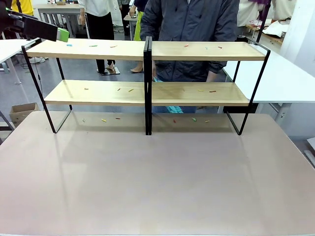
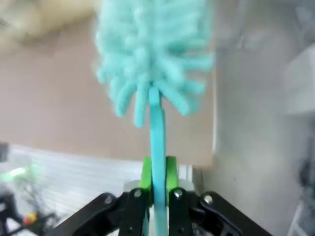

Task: Clean the shelves.
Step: Clean a randomly selected level of the Shelf with the Duster.

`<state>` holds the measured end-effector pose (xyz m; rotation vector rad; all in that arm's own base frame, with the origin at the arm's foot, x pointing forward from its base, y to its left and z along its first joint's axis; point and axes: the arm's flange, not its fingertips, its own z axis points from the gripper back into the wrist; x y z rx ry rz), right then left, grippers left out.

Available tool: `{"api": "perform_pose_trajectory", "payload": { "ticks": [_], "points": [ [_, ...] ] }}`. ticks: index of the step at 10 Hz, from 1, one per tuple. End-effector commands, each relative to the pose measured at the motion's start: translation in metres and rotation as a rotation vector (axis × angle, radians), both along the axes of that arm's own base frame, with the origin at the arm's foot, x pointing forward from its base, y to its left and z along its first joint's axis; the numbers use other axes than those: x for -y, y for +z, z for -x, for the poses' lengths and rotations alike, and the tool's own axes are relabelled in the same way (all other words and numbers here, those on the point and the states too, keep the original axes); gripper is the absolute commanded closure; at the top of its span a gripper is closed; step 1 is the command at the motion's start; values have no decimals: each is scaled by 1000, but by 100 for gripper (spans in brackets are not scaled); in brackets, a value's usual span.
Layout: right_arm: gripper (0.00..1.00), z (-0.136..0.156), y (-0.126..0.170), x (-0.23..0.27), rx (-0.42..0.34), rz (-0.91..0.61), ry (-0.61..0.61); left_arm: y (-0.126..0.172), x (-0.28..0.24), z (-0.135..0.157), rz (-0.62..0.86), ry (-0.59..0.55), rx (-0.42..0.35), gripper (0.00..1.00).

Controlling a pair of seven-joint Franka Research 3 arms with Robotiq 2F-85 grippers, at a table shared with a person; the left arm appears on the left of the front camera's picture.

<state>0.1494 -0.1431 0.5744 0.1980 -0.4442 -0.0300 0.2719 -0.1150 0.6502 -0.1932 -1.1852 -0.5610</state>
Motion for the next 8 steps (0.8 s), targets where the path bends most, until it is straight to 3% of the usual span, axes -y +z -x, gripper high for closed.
{"api": "perform_pose_trajectory", "payload": {
  "ticks": [1,2,3,4,5,7,8],
  "points": [
    [88,18,-2,-18,-312,347,572,-1,-1,0,6,-1,1,0],
    [88,10,-1,-18,-255,279,581,-1,-1,0,6,-1,1,0],
    [88,16,-10,-10,-117,58,105,-1,-1,0,6,-1,1,0],
    [88,16,-10,-10,-117,58,105,-1,-1,0,6,-1,1,0],
    [88,15,-15,-24,-209,105,253,-1,-1,0,6,-1,1,0],
    [88,-24,-42,-62,-303,218,417,-1,-1,0,6,-1,1,0],
    [88,-41,-57,-80,-341,247,443,-1,-1,0,6,-1,1,0]
  ]
}}
